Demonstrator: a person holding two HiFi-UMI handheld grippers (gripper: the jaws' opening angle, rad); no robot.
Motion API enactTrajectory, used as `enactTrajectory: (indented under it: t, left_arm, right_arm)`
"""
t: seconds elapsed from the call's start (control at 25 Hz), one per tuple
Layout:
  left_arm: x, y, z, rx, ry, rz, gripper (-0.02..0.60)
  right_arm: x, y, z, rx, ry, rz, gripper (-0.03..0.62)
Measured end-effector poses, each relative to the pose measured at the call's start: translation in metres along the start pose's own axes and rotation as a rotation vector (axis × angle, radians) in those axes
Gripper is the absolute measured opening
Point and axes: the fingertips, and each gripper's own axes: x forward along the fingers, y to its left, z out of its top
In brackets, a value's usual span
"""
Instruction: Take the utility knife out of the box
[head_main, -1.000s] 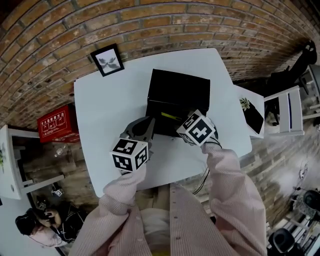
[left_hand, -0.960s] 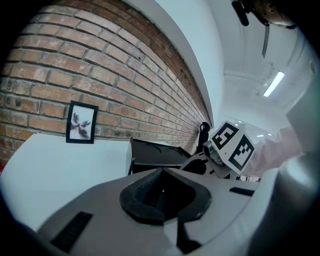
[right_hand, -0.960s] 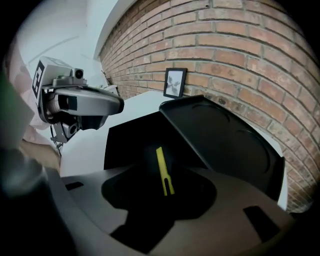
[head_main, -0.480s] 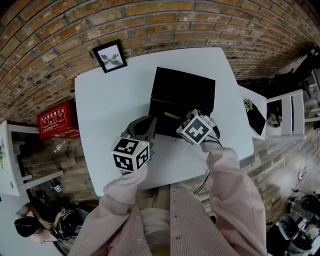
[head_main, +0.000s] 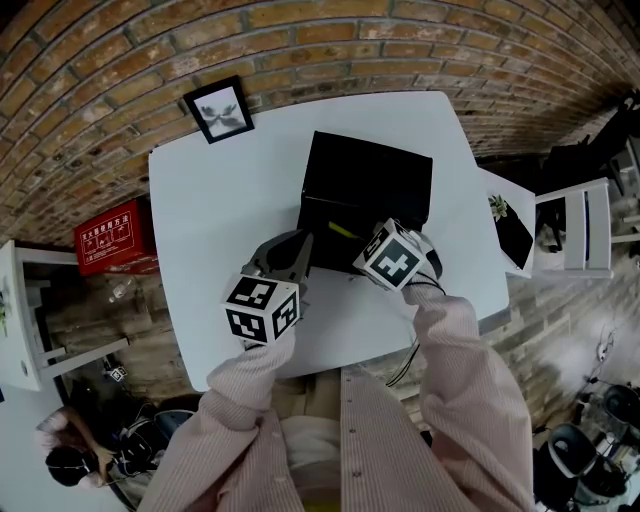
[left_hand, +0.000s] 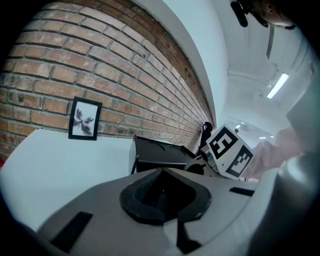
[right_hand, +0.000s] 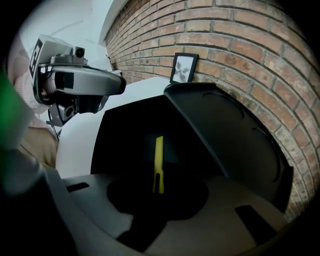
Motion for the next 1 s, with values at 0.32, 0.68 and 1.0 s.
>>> enactTrajectory:
  t: [0.32, 0.68, 1.0]
  left_arm:
    - [-0.004, -0.003, 0.001, 0.016, -0.01, -0.017, -0.008]
    - [-0.013, -0.019, 0.003, 0.035, -0.046, -0.069, -0.008]
    - [-0.032, -0.033, 0.013, 0.096, -0.109, -0.074, -0.008]
  right_arm:
    - [0.0, 0.001, 0.002, 0.0, -0.02, -0.01, 0.066]
    - [-0.022, 0.007, 0.016, 0.048, -0.185, -0.001, 0.066]
    - [-0.059, 0.012, 0.029, 0.081, -0.358, -0.022, 0.066]
